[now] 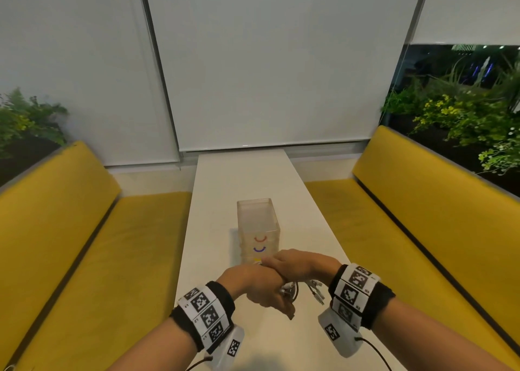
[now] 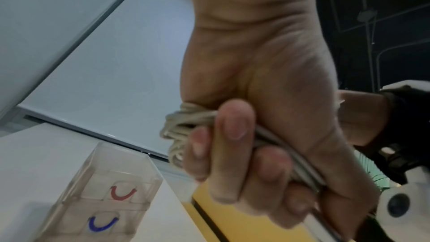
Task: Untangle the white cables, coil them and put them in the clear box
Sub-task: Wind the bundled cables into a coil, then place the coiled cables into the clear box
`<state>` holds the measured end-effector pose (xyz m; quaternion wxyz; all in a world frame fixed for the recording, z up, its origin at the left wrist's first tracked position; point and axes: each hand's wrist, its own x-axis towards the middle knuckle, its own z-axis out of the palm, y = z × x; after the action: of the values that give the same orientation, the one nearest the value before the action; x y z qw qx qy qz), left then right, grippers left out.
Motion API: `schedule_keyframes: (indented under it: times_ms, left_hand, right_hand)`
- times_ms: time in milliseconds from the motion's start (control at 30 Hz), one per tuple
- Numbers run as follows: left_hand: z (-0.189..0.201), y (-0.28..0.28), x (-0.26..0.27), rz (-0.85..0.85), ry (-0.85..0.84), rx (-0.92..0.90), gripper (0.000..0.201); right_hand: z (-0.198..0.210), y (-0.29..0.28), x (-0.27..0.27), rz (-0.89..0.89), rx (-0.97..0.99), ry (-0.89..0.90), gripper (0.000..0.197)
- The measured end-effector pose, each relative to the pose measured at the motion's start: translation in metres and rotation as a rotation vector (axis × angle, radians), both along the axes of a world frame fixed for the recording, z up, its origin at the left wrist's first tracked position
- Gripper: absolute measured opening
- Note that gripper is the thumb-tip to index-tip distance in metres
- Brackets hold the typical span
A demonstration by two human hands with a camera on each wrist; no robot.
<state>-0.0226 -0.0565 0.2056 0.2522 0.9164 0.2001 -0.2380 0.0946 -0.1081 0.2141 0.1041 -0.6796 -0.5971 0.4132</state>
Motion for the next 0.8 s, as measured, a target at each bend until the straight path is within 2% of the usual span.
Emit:
schedule_keyframes:
  times_ms: [100, 200, 333, 367, 433, 467, 533, 633, 700, 733, 800]
  left_hand:
    - [-0.005, 0.002, 0.002, -0.055, -0.132, 0.133, 0.045]
    - [-0.004, 0.004, 0.006, -0.115, -0.343, 0.258, 0.041]
    - [-0.010, 0.019, 0.006, -0.249, -0.608, 0.661, 0.040]
    - [-0.013, 0.023, 0.005, -0.244, -0.667, 0.751, 0.038]
    - [-0.015, 0.025, -0.001, -0.145, -0.795, 0.797, 0.041]
    - [-0.015, 0.025, -0.003, -0.107, -0.846, 0.767, 0.046]
    - [-0.017, 0.023, -0.009, -0.039, -0.934, 0.584, 0.064]
    - [-0.024, 0.012, -0.007, 0.156, -1.057, 0.087, 0.085]
    - [-0.028, 0.004, 0.006, 0.390, -1.169, -0.191, 0.076]
    - [-0.027, 0.004, 0.015, 0.538, -1.214, -0.264, 0.062]
    - [-0.027, 0.010, 0.031, 0.822, -1.263, -0.197, 0.038]
  right_hand:
    - [0.001, 0.002, 0.004, -0.012, 0.098, -0.062, 0.057]
    - [0.005, 0.003, 0.010, -0.085, 0.218, -0.019, 0.056]
    - [0.000, 0.004, 0.020, -0.267, 0.406, -0.001, 0.054]
    - [-0.001, 0.005, 0.024, -0.323, 0.443, 0.013, 0.055]
    - [-0.009, 0.011, 0.031, -0.463, 0.508, 0.079, 0.056]
    - [-0.011, 0.014, 0.033, -0.545, 0.532, 0.142, 0.056]
    - [-0.013, 0.018, 0.031, -0.678, 0.567, 0.205, 0.052]
    - [-0.012, 0.019, 0.022, -0.807, 0.618, 0.193, 0.047]
    - [-0.016, 0.020, 0.017, -0.861, 0.646, 0.209, 0.043]
    - [-0.018, 0.021, 0.015, -0.885, 0.653, 0.238, 0.042]
    - [-0.023, 0.023, 0.011, -0.933, 0.655, 0.283, 0.041]
